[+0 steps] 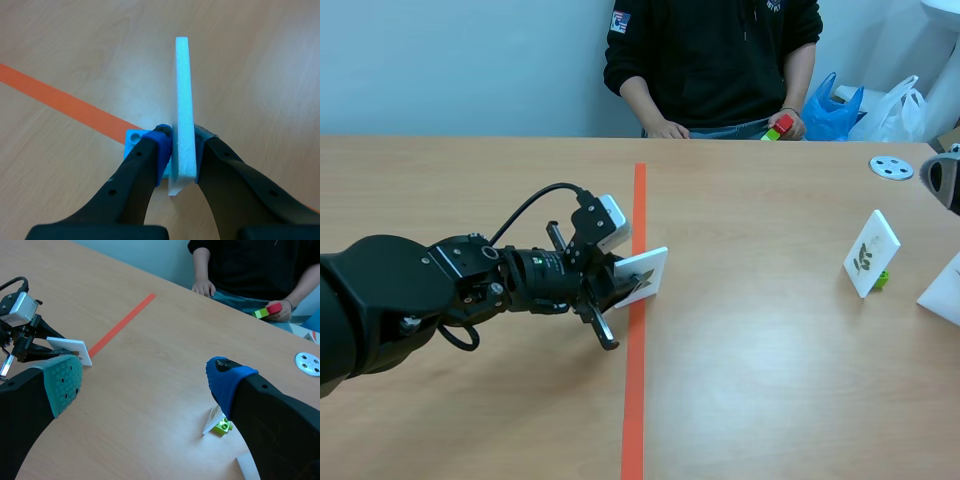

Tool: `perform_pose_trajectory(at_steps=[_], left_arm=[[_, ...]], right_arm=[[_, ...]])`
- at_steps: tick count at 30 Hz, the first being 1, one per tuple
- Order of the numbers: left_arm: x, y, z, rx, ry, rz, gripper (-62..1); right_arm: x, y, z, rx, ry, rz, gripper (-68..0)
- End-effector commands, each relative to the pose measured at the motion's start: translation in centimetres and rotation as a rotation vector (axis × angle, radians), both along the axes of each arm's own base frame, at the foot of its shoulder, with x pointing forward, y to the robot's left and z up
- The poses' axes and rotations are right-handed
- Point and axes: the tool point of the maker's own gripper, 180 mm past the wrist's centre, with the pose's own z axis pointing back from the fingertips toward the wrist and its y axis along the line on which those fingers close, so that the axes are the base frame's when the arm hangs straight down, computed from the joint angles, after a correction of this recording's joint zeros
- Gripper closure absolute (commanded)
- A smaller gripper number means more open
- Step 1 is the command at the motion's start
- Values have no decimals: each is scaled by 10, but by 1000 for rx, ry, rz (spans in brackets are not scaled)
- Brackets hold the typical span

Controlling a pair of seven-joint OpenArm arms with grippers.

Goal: Sort the leaf by its shape. The table is split by an orange tape line. A compound leaf with several leaflets goes to the left side, a simple leaf with one blade goes to the right side. Return to the home posture when a red brick is placed on the table.

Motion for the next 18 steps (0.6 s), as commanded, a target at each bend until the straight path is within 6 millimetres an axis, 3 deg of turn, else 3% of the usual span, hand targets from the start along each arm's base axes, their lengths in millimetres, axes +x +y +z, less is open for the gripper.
perform_pose_trajectory(at_steps=[1, 4, 8, 13, 18], left_arm=[[14, 2, 23, -53, -36, 34, -63], [22, 18, 34, -92, -15, 108, -63], [34, 56, 43, -151, 24, 251, -63], [41, 120, 47, -234, 50, 451, -63], [31, 181, 50, -269, 40, 601, -63]], right_arm=[[3, 0, 10, 10, -35, 3, -506], [3, 0, 10, 10, -35, 3, -506], [3, -1, 10, 10, -35, 2, -506], [3, 0, 10, 10, -35, 3, -506], [3, 0, 10, 10, -35, 3, -506]])
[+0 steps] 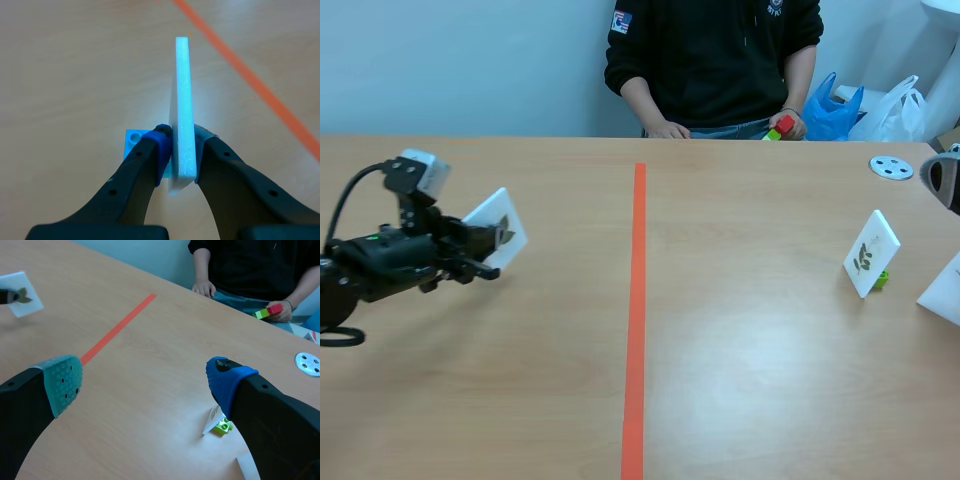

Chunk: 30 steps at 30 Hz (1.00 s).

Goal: Sort the leaf by its shape. The table is split by an orange tape line. A compound leaf with several leaflets goes to the left side, a simple leaf with one blade goes to the right side. Return to the home posture when a red brick is placed on the table.

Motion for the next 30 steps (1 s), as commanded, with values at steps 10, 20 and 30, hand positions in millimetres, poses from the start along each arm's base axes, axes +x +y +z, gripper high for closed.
perform_pose_trajectory(at_steps=[10, 20, 30], left_arm=[[-32, 72, 23, 6, -54, 141, -63], [-64, 117, 7, 49, -17, 277, -63], [-89, 151, 4, 109, -26, 366, -64]], right_arm=[[3, -1, 10, 10, -35, 2, -506], [5, 0, 14, 10, -51, 6, -506], [5, 0, 14, 9, -51, 6, -506]])
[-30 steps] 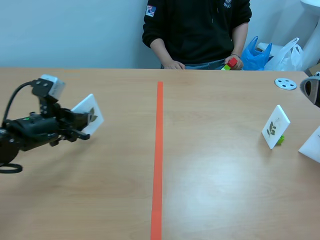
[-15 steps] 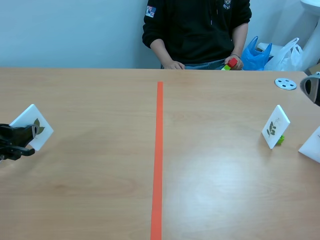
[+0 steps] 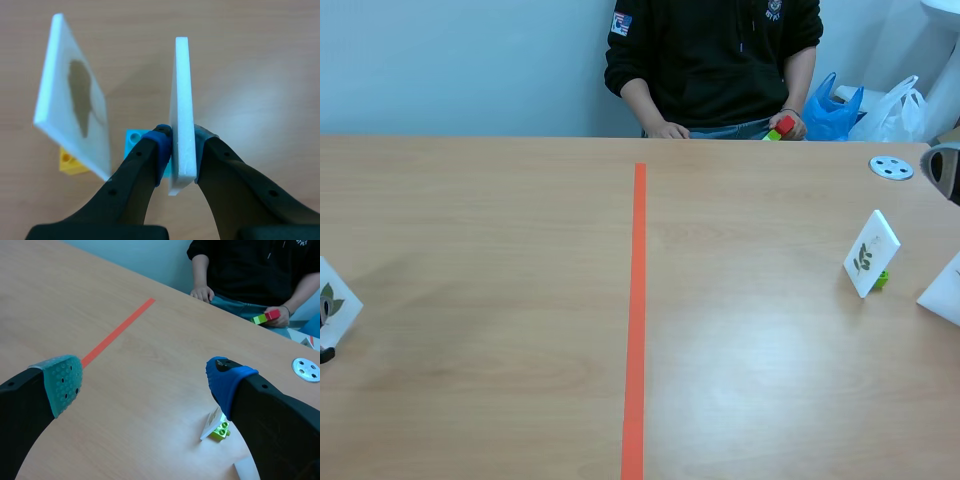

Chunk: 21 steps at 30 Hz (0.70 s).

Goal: Sort the leaf by its shape. The table is split by an orange tape line. A compound leaf with several leaflets goes to the left side, a simple leaf with one blade goes to the right side. Return to the home posture when a red brick is placed on the table.

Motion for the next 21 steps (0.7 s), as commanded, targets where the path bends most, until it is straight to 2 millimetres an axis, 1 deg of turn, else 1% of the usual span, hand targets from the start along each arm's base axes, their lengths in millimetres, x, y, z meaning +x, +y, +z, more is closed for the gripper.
perform_pose_trajectory(at_steps=[1, 9, 11, 13, 18, 21], left_arm=[[6, 10, 15, 15, -48, 9, -64], [-3, 14, 8, 45, -24, 18, -64], [-5, 14, 6, 59, -16, 12, -83], [-6, 14, 5, 64, -12, 9, -145], [-6, 14, 5, 75, -14, 6, -357], [-6, 14, 6, 74, -18, 6, -465]], right_arm=[[3, 0, 9, 10, -33, 3, -506], [3, 0, 9, 10, -33, 3, -506], [3, 0, 9, 9, -33, 3, -506], [3, 0, 9, 9, -33, 4, -506], [3, 0, 9, 9, -33, 4, -506], [3, 0, 9, 9, -33, 4, -506]])
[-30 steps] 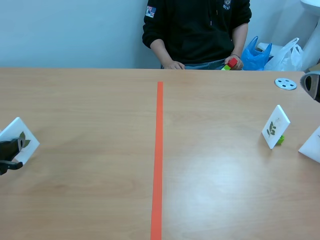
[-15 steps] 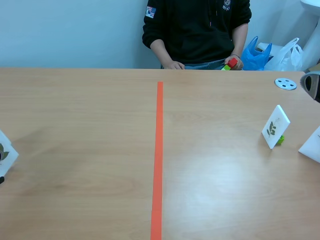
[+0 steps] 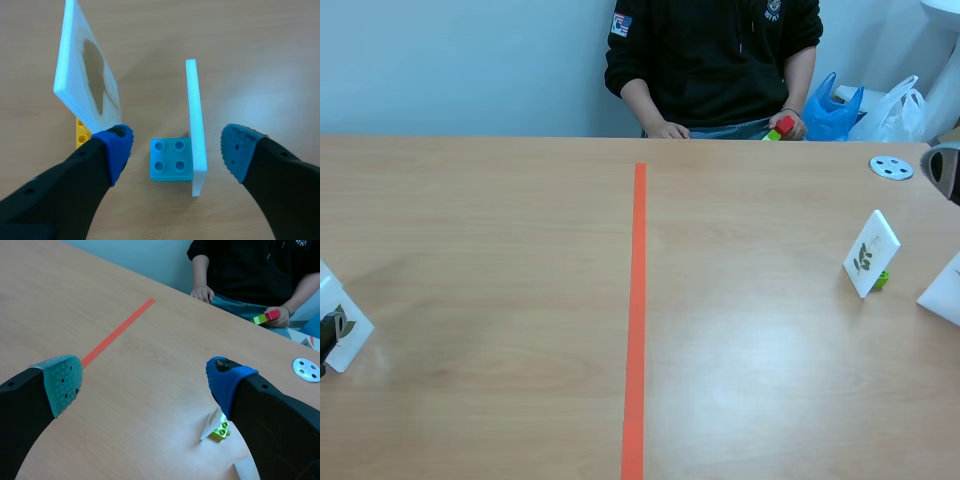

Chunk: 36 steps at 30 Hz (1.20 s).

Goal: Sort the leaf by its shape. The table is split by an orange tape line. A compound leaf with several leaflets goes to the left side, a simple leaf with one blade goes to the right side. Return to the home posture when a red brick is placed on the table.

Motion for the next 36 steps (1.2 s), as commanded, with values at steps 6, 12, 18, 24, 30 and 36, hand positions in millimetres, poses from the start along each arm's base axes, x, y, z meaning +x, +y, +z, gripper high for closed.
perform_pose_trajectory(at_steps=[6, 12, 18, 24, 30, 36], left_arm=[[6, 6, 12, 9, -35, 3, -588], [6, -1, 18, 5, -45, -28, -588], [5, -33, 71, 31, -136, -137, -587], [-2, -75, 151, 65, -308, -260, -587], [-14, -128, 202, 52, -418, -407, -587], [-24, -156, 218, 29, -447, -502, -587]], right_arm=[[3, 0, 9, 9, -33, 4, -506], [3, 0, 9, 8, -33, 4, -506], [3, 0, 9, 9, -33, 4, -506], [3, 0, 9, 8, -33, 4, -506], [3, 0, 9, 8, -33, 4, -506], [3, 0, 9, 9, -33, 4, -506]])
